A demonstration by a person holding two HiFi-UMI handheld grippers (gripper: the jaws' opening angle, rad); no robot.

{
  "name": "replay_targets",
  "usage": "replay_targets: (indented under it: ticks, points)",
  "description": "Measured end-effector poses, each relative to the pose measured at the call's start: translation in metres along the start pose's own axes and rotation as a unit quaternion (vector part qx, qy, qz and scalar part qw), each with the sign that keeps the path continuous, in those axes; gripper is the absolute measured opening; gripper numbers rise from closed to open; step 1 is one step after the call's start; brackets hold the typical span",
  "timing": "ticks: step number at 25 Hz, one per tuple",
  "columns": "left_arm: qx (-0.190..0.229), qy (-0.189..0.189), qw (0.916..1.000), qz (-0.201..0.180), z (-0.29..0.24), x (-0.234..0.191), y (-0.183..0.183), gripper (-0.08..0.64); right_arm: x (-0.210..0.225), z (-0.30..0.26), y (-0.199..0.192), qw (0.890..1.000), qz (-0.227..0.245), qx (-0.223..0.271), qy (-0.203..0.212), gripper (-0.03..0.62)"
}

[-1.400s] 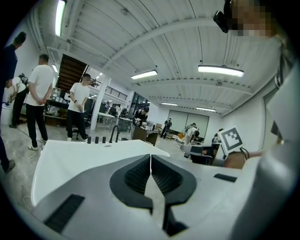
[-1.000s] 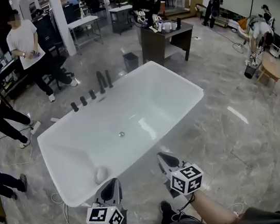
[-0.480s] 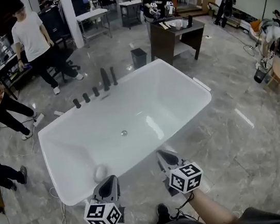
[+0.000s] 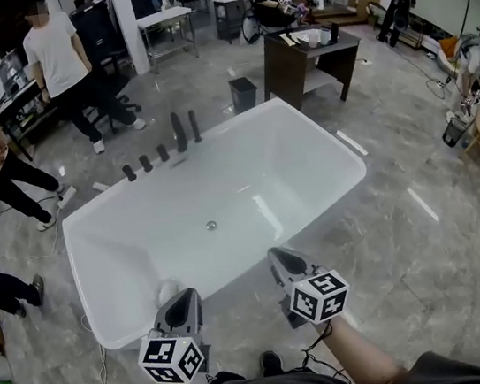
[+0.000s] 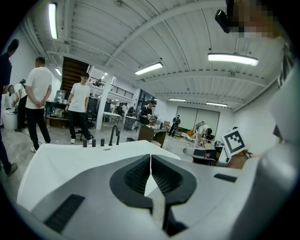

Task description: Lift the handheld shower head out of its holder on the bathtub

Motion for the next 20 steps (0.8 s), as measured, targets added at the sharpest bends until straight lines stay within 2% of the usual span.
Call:
replay_targets:
  ticks: [10, 20]
  points:
    - [0.009, -0.008, 0.9999, -0.011, -0.029, 0.003, 0.019, 0.017, 0.023, -0.004, 0.006, 1.0, -0.009, 0.001, -0.013, 0.031]
    - [0.015, -0.025, 0.9995, 0.014, -0.095, -0.028, 0.034, 0.017, 0.055, -0.041, 0.03, 0.999, 0.013, -0.005, -0.043, 0.031]
Point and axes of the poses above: the fingertips, and each gripper's own axes: z backward along the fingers, x to its right, y out of its top, the point moved 5 cm from there along z, backward along the fingers, and after that the axes turned 9 degrees about y, right-handed, at the moved point
